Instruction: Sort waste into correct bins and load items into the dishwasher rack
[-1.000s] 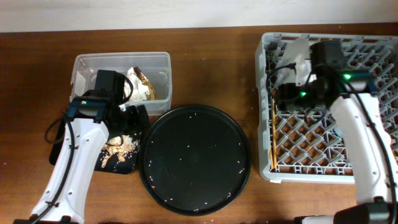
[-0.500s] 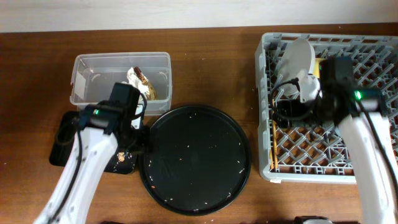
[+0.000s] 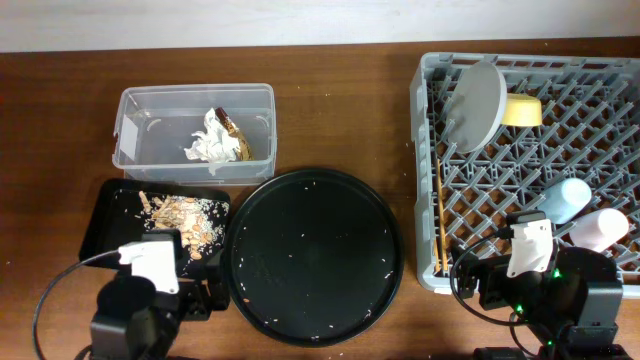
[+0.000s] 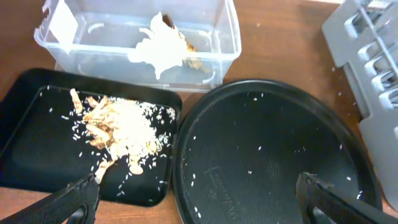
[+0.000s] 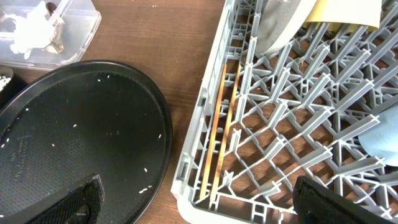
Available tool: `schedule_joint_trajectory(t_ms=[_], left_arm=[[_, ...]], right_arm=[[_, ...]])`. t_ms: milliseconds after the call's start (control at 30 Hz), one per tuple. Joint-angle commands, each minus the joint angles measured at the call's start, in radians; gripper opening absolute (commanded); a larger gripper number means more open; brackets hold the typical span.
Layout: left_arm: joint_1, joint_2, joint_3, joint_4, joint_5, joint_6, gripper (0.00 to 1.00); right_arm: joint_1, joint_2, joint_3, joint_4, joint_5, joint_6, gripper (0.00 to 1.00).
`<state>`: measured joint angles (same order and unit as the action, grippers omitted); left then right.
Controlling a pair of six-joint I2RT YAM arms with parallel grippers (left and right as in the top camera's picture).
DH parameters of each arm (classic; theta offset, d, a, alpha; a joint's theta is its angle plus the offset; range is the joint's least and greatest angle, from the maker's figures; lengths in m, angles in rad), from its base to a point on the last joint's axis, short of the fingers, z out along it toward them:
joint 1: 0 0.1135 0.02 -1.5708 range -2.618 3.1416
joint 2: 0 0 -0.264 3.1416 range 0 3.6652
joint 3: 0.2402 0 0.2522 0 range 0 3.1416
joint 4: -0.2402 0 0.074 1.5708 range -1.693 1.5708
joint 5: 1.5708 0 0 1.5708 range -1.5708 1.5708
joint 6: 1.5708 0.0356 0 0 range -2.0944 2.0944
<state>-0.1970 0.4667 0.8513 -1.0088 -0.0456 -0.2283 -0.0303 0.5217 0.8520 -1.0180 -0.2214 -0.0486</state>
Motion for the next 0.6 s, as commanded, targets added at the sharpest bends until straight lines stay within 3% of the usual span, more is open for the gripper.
schedule_joint_trajectory(t_ms=[0, 367, 500, 567], left_arm=[[-0.003, -0.008, -0.011, 0.0, -0.011, -0.01, 0.99], [-0.003, -0.008, -0.011, -0.002, -0.011, -0.01, 0.99], [-0.003, -0.008, -0.011, -0.002, -0.011, -0.01, 0.99], [-0.003, -0.008, -0.011, -0.002, -0.011, -0.01, 0.99]], right_arm=[[-0.005, 0.0, -0.007, 0.0, 0.016, 0.004, 0.98], [-0.004, -0.008, -0.011, 0.001, 0.016, 0.004, 0.98], [-0.002, -0.101, -0.079, 0.026, 0.058, 0.0, 0.98], [-0.002, -0.216, -0.177, 0.133, 0.058, 0.0, 0.98]])
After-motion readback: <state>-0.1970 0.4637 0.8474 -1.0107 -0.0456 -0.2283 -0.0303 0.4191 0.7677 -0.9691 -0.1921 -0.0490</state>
